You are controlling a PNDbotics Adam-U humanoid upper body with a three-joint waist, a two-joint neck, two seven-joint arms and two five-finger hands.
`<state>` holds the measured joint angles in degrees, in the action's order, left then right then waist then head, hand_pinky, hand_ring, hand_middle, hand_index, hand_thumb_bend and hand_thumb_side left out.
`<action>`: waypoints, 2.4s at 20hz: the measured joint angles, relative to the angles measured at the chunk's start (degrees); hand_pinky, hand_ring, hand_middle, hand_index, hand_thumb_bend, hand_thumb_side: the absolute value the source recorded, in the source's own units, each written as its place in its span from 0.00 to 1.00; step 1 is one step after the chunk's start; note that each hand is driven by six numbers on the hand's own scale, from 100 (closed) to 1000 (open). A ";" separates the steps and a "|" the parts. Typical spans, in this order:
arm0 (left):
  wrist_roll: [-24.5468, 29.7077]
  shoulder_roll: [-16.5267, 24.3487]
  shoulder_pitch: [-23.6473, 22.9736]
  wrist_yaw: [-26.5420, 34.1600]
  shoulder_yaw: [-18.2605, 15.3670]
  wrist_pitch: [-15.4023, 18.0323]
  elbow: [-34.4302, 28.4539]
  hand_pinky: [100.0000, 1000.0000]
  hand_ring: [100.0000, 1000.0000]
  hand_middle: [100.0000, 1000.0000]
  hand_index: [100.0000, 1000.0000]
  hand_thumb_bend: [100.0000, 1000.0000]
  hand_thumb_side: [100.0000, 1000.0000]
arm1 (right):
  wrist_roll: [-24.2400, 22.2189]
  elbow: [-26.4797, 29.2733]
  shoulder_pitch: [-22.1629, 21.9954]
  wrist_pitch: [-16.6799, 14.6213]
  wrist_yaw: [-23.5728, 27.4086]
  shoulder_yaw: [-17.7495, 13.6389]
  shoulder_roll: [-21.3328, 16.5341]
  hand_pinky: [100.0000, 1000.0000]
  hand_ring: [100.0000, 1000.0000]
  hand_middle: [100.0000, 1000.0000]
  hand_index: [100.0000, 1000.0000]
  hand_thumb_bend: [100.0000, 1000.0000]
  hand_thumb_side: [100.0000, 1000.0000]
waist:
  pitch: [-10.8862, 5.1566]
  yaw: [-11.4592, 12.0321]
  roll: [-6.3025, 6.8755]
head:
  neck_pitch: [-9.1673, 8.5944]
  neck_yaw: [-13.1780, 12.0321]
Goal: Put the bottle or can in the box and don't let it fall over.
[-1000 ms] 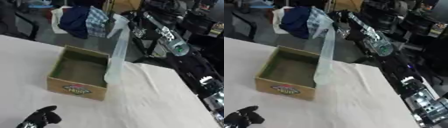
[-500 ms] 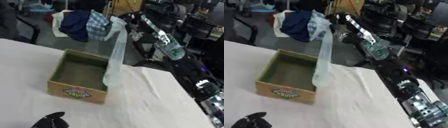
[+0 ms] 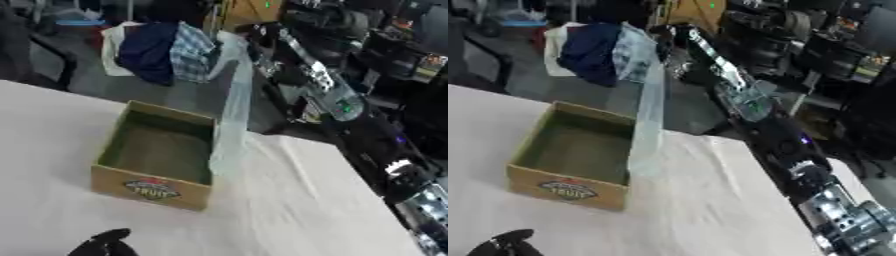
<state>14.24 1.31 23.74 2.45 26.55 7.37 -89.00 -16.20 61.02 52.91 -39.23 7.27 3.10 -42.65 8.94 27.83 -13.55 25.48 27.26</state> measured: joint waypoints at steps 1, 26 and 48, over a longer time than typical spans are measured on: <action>0.08 -0.21 0.00 0.06 0.08 -0.06 0.00 0.68 0.60 0.52 0.80 0.05 1.00 | 0.17 -0.13 0.07 -0.17 -0.10 0.02 0.14 0.63 0.86 0.47 0.49 0.00 0.41 | 0.00 0.10 0.00 | -0.10 0.04; 1.04 -2.03 0.46 1.25 0.89 -0.10 1.04 0.68 0.61 0.52 0.80 0.05 1.00 | -5.66 -0.15 -0.59 -5.66 -12.63 0.44 1.02 0.96 1.00 1.00 1.00 0.00 0.21 | 0.86 -2.04 0.00 | -1.91 1.07; 0.01 -0.30 -0.10 0.48 -0.31 0.16 1.04 0.68 0.61 0.53 0.80 0.05 1.00 | -1.53 18.50 -2.27 0.52 15.70 0.94 -3.25 0.87 1.00 0.99 1.00 0.00 0.41 | 0.74 -7.49 0.00 | -1.89 0.58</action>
<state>14.25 1.00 23.64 2.92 26.24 7.52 -87.96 -17.73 79.52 50.64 -38.70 22.98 4.03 -45.90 9.67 20.34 -13.55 23.60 27.84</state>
